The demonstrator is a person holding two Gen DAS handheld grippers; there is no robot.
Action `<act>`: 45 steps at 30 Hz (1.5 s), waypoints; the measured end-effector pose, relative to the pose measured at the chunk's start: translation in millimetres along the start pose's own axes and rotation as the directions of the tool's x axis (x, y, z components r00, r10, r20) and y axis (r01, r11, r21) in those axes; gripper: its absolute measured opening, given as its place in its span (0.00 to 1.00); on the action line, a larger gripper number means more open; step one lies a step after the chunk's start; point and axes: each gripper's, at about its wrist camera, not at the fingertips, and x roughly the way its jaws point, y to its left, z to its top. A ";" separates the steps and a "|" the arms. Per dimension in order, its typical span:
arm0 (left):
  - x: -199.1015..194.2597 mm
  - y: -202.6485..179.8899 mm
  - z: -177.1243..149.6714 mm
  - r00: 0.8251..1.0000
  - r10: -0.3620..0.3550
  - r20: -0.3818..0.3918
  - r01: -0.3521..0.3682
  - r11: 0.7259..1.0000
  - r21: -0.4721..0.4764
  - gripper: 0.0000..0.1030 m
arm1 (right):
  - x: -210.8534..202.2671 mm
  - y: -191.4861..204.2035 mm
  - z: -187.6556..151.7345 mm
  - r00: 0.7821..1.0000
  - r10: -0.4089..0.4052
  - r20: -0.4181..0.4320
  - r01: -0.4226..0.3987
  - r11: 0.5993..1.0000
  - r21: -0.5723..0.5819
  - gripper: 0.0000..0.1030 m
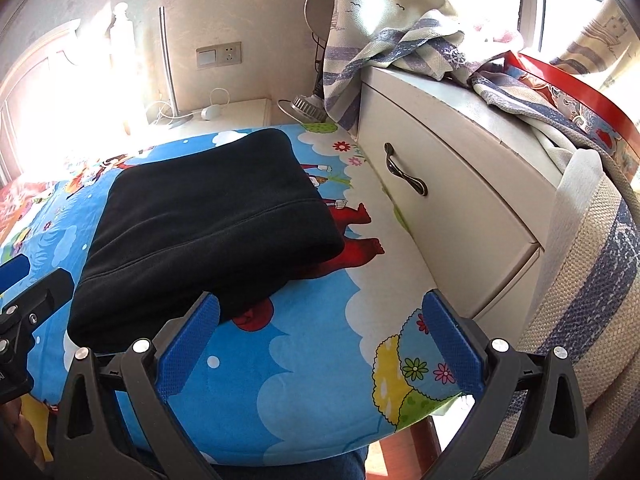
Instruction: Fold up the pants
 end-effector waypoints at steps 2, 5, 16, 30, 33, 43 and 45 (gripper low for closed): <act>-0.2 -0.3 -0.1 1.000 -0.004 0.003 0.004 1.000 0.001 0.98 | -0.5 0.2 0.3 1.000 0.001 0.002 -0.001 1.000 0.001 0.95; 0.6 0.3 -0.5 1.000 -0.008 -0.001 0.008 1.000 0.000 0.98 | -0.4 0.0 0.3 1.000 0.001 0.002 -0.001 1.000 0.001 0.95; 0.7 1.0 0.4 1.000 -0.008 0.001 0.008 1.000 -0.003 0.98 | -0.5 -0.6 0.2 1.000 0.003 0.002 -0.003 1.000 0.002 0.95; 0.6 0.0 0.2 1.000 -0.009 0.004 0.009 1.000 -0.002 0.98 | 0.1 0.0 0.2 1.000 0.005 0.001 -0.005 1.000 0.002 0.95; 0.7 -0.1 0.2 1.000 -0.009 0.004 0.009 1.000 -0.001 0.98 | 0.2 -0.1 0.1 1.000 0.006 0.000 -0.006 1.000 0.003 0.95; 0.5 -1.9 1.1 1.000 -0.010 0.005 0.010 1.000 0.001 0.98 | 0.3 -0.6 0.7 1.000 0.007 0.001 -0.007 1.000 0.005 0.95; 0.3 -2.4 1.4 1.000 -0.010 0.005 0.010 1.000 0.001 0.98 | 0.4 -0.4 0.8 1.000 0.007 0.001 -0.007 1.000 0.005 0.95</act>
